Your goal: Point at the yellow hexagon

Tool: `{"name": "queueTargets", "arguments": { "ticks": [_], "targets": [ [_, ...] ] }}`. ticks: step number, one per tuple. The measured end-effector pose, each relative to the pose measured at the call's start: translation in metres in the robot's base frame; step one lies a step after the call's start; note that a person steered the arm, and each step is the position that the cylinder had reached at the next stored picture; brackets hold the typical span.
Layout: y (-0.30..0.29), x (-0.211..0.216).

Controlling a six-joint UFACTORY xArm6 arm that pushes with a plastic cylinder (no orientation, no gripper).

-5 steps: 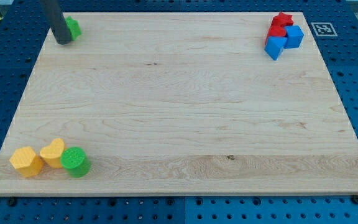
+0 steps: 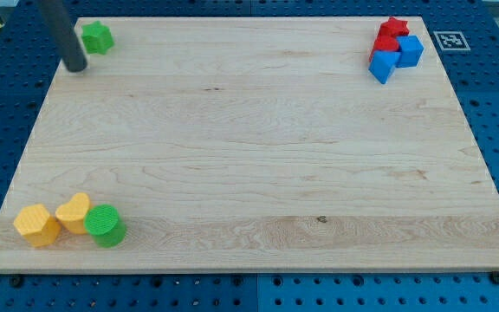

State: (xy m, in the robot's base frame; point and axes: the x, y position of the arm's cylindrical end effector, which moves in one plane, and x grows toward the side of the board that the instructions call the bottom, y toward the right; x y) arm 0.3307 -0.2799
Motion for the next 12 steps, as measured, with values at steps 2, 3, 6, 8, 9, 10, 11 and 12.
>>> {"name": "queueTargets", "arguments": {
  "ticks": [2,3,6,8,9,10,11,12],
  "targets": [
    [-0.025,0.043],
    [-0.025,0.058],
    [-0.025,0.074],
    [-0.025,0.148],
    [-0.024,0.180],
    [-0.025,0.183],
    [-0.024,0.241],
    [-0.024,0.250]
  ]
}}
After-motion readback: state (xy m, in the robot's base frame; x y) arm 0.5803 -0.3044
